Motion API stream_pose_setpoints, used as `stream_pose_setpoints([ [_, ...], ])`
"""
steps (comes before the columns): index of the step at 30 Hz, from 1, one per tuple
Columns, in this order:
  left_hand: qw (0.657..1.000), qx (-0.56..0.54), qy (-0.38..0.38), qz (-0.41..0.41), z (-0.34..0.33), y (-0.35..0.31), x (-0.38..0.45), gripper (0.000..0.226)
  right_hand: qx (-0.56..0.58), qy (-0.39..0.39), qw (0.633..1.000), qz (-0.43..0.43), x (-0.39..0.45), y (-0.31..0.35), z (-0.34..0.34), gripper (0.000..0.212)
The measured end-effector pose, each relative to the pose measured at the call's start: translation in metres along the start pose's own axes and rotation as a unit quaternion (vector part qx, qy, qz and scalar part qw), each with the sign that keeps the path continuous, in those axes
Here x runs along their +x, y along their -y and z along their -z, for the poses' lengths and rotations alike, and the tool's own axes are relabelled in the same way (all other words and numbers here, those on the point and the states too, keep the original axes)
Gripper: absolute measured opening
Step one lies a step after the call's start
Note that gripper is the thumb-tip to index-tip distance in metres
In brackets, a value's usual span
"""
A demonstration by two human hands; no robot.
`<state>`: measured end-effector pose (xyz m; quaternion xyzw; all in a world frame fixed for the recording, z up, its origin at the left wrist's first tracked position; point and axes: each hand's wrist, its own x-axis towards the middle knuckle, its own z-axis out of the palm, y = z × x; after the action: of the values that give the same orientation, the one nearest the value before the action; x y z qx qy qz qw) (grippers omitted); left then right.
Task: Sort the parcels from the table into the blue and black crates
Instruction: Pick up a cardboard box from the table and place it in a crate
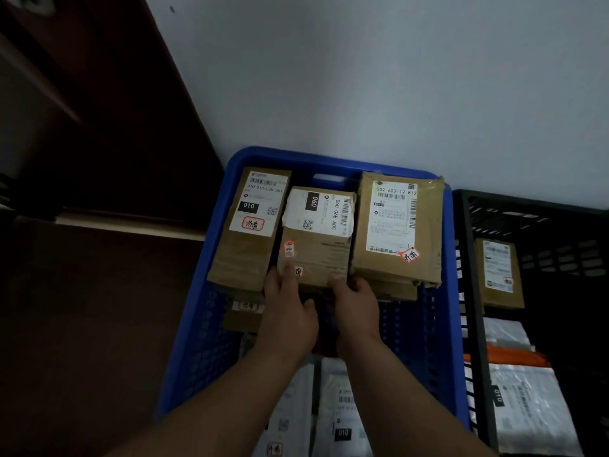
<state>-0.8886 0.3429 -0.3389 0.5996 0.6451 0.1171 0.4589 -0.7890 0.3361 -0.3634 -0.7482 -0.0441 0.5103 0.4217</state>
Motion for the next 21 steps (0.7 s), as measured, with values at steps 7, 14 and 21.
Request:
stream_pose_setpoints([
  [7,0.998,0.029,-0.043,-0.025,-0.006,-0.005,-0.005,0.072,-0.016,-0.020,1.000,0.010,0.003,-0.002,-0.005,0.013],
  [14,0.996,0.072,0.013,-0.044,-0.003,-0.007,0.019,0.066,0.045,-0.075,0.995,-0.050,0.012,0.004,-0.015,0.050],
  [21,0.992,0.067,0.092,-0.050,-0.007,-0.003,0.046,0.068,0.130,-0.004,0.988,-0.077,0.021,0.002,-0.028,0.022],
])
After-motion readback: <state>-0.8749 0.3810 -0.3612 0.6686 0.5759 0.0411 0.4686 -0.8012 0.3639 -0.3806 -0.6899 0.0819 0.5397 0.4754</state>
